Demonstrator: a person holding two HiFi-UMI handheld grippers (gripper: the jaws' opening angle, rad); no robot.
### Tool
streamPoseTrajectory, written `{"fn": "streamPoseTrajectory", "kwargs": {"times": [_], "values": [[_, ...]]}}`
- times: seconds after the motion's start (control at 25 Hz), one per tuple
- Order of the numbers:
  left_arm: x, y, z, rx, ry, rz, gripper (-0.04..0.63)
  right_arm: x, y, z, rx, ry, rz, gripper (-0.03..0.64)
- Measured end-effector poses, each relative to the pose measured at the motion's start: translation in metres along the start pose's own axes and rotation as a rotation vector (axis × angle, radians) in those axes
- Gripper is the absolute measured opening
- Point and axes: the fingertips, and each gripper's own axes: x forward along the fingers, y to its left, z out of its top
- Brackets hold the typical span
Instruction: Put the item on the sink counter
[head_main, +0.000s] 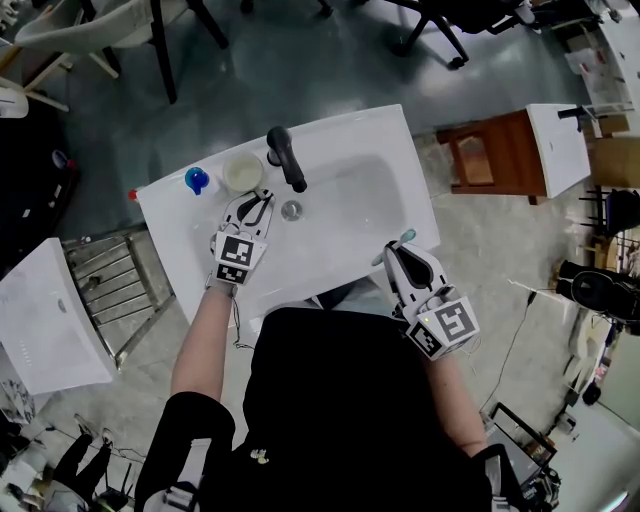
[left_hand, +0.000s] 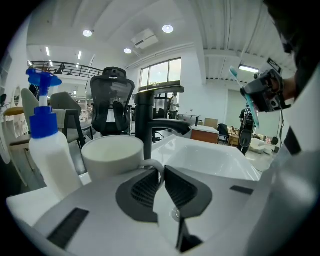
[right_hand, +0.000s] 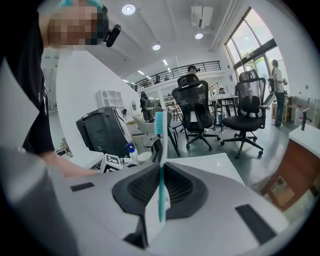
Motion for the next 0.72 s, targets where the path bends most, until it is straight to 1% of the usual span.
{"fn": "streamPoseTrajectory", "kwargs": {"times": [0.2, 0.36, 0.48, 0.72], "values": [[0.002, -0.003, -0.002, -0.004, 0.013, 0.011, 0.058, 0.000, -0.001, 0.000, 0.002, 0.000, 0.000, 0.046], [-0.001, -0.004, -0.008, -0.028, 0.025, 0.034, 0.118, 0.001, 0.000, 0.002, -0.005, -0.004, 0.012, 0.046], [-0.007, 0.000, -0.013, -0.046, 0.034, 0.058, 0.144, 0.003, 0.002, 0.002, -0.011, -0.008, 0.023, 0.046], [-0.034, 0.005, -0.017, -0.098, 0.032, 0.104, 0.153, 0.015, 0.013, 0.011, -0.028, -0.019, 0.070, 0.046]]}}
